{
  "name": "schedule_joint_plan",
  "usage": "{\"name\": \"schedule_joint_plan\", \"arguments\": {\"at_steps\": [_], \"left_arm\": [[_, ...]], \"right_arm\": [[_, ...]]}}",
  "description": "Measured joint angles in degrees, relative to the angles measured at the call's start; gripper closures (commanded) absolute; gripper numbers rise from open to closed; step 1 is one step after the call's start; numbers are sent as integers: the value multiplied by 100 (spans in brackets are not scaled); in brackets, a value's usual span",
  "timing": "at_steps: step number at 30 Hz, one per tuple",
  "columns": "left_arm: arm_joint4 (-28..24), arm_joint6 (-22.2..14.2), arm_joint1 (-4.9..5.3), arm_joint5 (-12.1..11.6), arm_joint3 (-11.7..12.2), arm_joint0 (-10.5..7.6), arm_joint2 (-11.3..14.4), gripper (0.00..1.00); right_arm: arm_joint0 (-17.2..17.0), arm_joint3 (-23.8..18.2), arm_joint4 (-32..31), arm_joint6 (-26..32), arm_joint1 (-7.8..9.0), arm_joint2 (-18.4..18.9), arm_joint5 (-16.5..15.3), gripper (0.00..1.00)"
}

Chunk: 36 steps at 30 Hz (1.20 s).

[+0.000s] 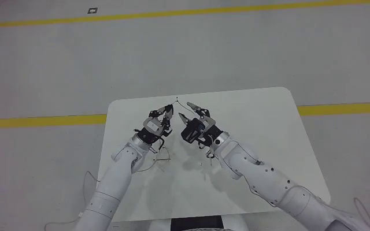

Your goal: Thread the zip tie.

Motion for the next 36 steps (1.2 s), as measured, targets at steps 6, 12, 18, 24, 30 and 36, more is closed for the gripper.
{"name": "schedule_joint_plan", "arguments": {"at_steps": [6, 12, 18, 24, 30, 36], "left_arm": [[0, 0, 0, 0, 0, 0, 0, 100], [0, 0, 0, 0, 0, 0, 0, 100], [0, 0, 0, 0, 0, 0, 0, 100], [0, 0, 0, 0, 0, 0, 0, 100], [0, 0, 0, 0, 0, 0, 0, 100], [0, 0, 0, 0, 0, 0, 0, 100]], "right_arm": [[125, 109, 0, 14, -55, -128, 47, 72], [215, 189, 0, 36, -100, -176, 174, 100], [271, 250, 0, 79, -125, -224, 232, 100], [310, 257, 0, 99, -124, -247, 281, 100], [340, 291, 0, 210, -74, -258, 331, 100], [340, 301, 0, 318, 39, -290, 369, 100]]}}
